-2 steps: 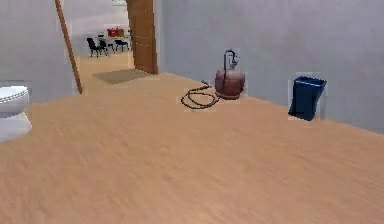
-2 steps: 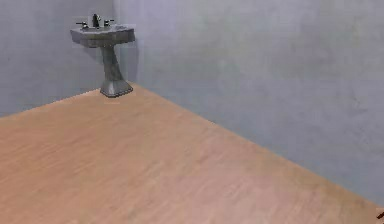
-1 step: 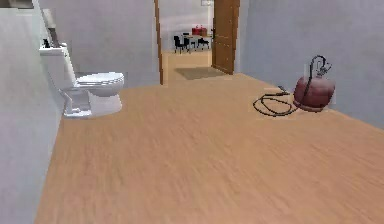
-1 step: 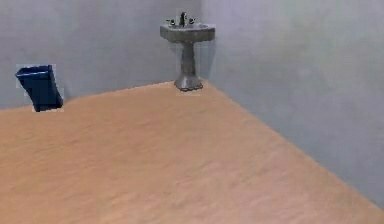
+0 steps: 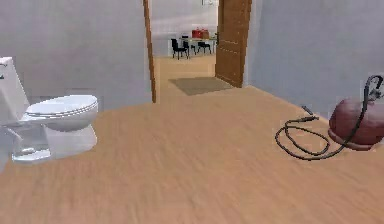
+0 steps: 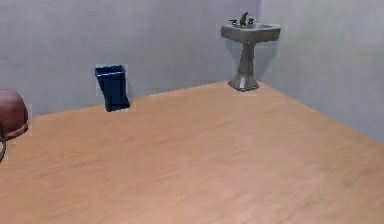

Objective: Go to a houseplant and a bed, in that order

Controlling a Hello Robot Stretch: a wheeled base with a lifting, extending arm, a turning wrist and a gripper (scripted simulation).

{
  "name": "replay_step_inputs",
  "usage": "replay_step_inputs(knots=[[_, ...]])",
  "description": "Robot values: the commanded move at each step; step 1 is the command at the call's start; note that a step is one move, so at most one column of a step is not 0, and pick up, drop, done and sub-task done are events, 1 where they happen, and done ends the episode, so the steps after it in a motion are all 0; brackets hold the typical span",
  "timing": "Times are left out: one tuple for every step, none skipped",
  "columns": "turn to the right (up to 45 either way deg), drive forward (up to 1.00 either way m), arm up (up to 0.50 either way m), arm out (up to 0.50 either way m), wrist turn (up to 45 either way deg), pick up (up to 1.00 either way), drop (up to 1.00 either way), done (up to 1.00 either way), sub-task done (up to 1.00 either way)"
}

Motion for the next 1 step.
replay_step_inputs(knots=[[0.0,1.0,0.0,0.0,0.0,0.0,0.0,0.0,0.0]])
